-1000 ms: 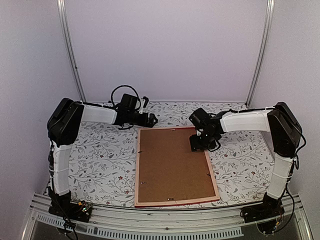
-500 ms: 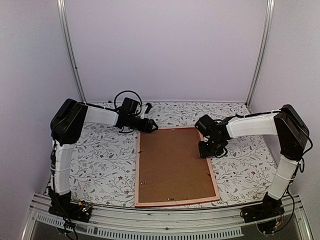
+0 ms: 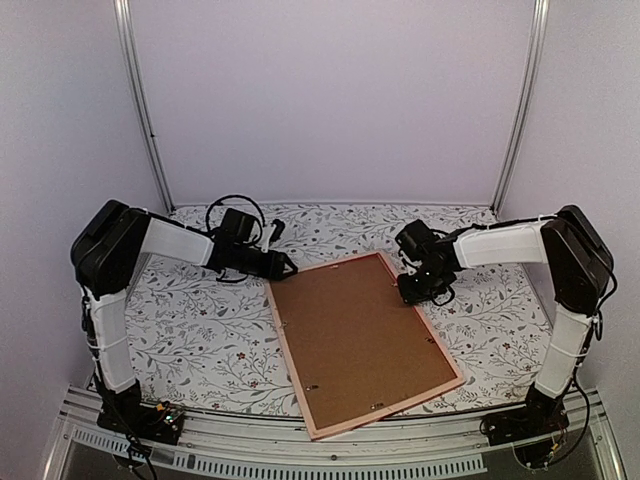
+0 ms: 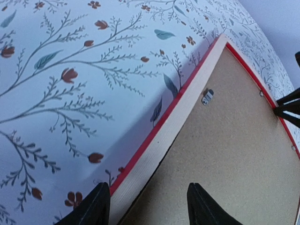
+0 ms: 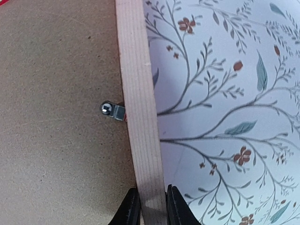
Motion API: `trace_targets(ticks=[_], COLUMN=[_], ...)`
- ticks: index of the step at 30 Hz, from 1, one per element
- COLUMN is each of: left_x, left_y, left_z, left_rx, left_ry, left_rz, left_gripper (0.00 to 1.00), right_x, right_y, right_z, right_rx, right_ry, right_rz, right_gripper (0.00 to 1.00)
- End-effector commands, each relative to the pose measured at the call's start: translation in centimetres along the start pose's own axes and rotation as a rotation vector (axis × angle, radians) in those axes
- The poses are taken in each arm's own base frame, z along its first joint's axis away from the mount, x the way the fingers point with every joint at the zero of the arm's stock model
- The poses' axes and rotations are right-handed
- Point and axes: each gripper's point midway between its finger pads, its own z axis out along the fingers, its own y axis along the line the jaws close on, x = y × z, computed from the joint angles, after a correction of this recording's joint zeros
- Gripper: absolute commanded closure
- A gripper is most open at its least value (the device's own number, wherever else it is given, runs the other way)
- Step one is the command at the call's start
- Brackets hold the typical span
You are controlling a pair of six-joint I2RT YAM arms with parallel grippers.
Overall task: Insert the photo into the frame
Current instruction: Rotate the photo frame at the center of the board.
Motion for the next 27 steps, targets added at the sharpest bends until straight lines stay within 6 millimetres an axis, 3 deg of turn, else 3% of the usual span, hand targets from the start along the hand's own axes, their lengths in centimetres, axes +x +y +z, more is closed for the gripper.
trace_targets(ticks=[1, 5, 10, 15, 19, 22, 25, 27], left_x=[5.8, 9.1, 11.2, 12.8, 13.1, 11.5, 9.4, 7.4], left_y=[-1.2, -2.7, -5.2, -8.8, -9.1, -7.3, -5.6, -5.7], left_z=[-1.8, -3.9, -7.1, -8.9, -10.3, -11.6, -13.0, -13.5], left_rx=[0.061, 0.112, 0.136, 0.159, 0.104, -0.032, -0.167, -0.195], left_ry=[0.125, 0.151, 0.12, 0.128, 0.117, 0.043, -0.027, -0.076], left_rz=[-0.1, -0.136, -0.147, -0.048, -0.052, -0.074, -0.094, -0.09], left_gripper=[0.44, 0.48, 0.51, 0.51, 0.51, 0.44, 0.33, 0.27], right_x=[-3.4, -5.7, -9.2, -11.7, -12.6, -13.7, -14.8, -15.1], right_y=[1.6, 3.6, 7.0, 10.6, 11.7, 10.2, 6.5, 4.3], right_z=[2.4, 4.0, 5.3, 5.7, 5.3, 4.5, 3.2, 1.2], right_rx=[-0.039, -0.085, -0.185, -0.3, -0.325, -0.243, -0.065, -0.003], right_ry=[-0.067, -0.094, -0.145, -0.199, -0.227, -0.251, -0.268, -0.287], right_rz=[-0.138, -0.221, -0.317, -0.446, -0.48, -0.441, -0.336, -0.258], right_gripper=[0.8, 0.81, 0.78, 0.66, 0.54, 0.42, 0.33, 0.31])
